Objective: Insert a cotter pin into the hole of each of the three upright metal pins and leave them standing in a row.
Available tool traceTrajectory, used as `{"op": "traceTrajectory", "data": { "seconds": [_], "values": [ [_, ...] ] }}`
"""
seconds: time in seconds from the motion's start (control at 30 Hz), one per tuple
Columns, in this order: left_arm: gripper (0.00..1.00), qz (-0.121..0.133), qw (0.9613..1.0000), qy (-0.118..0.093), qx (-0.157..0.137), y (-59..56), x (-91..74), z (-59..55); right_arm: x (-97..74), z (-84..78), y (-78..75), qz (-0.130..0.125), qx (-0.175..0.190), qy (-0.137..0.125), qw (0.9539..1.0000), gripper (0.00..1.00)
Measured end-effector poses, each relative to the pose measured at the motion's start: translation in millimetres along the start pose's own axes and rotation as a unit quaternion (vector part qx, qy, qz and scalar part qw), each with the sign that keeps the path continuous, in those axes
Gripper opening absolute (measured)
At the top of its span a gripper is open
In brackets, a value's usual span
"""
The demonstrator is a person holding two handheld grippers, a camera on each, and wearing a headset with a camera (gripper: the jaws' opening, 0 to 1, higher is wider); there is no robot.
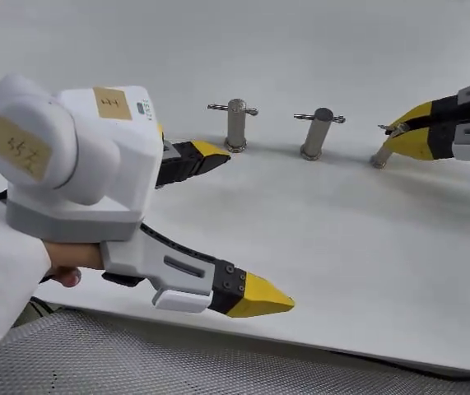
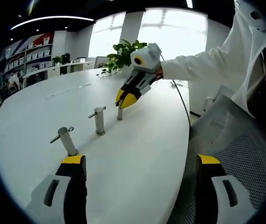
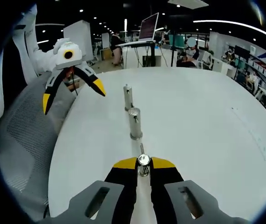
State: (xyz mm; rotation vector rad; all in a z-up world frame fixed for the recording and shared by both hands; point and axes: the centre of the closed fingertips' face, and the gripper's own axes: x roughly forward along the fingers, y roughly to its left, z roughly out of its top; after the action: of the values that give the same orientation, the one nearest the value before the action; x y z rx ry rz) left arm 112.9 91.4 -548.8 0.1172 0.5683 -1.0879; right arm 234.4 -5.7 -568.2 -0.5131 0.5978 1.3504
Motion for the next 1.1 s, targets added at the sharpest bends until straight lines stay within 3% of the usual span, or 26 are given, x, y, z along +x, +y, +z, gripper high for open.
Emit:
{"op": "traceTrajectory", "data": {
  "seconds": [0.2,0.3,0.43,0.5,0.57,0.63,0.73,0.83,0.97,1.1],
  "values": [
    [0.96,-0.001,1.0000,0.001,0.000,-1.1,0.2,0.2,1.3,0.9,1.4,0.003,-0.003,-0.001,1.0000,0.04],
    [0.96,0.004,1.0000,0.005,-0.001,1.5,-0.5,-2.0,1.2,1.4,-1.1,-0.009,0.004,0.000,0.9999,0.06],
    [0.96,0.010,0.9999,0.007,-0.005,4.5,-2.0,-4.1,-1.7,6.3,1.1,-0.013,0.008,-0.011,0.9998,0.21],
    [0.96,0.012,0.9999,0.007,-0.007,5.8,-3.7,-4.3,-4.2,7.7,2.1,-0.023,0.011,-0.009,0.9996,0.25],
    [0.97,0.016,0.9998,0.006,-0.008,7.3,-5.7,-3.9,-7.5,8.8,-1.1,-0.045,0.015,-0.013,0.9988,0.37],
    [0.97,0.022,0.9997,0.003,-0.011,9.9,-8.6,-2.4,-11.7,11.5,2.7,-0.054,0.051,-0.022,0.9970,0.49],
    [0.98,0.033,0.9991,-0.012,-0.023,15.5,-14.8,3.7,-18.5,13.8,9.3,-0.064,0.054,-0.028,0.9961,0.66],
    [0.98,0.045,0.9974,-0.034,-0.044,21.3,-21.7,11.2,-26.9,12.8,13.2,-0.085,0.093,-0.030,0.9916,0.77],
    [0.99,0.063,0.9927,-0.067,-0.078,30.0,-33.9,21.5,-41.5,15.2,20.7,-0.111,0.118,-0.041,0.9859,0.86],
    [0.99,0.086,0.9882,-0.080,-0.099,38.9,-45.9,22.3,-54.7,18.7,33.7,-0.129,0.143,-0.061,0.9793,0.89]
  ]
}}
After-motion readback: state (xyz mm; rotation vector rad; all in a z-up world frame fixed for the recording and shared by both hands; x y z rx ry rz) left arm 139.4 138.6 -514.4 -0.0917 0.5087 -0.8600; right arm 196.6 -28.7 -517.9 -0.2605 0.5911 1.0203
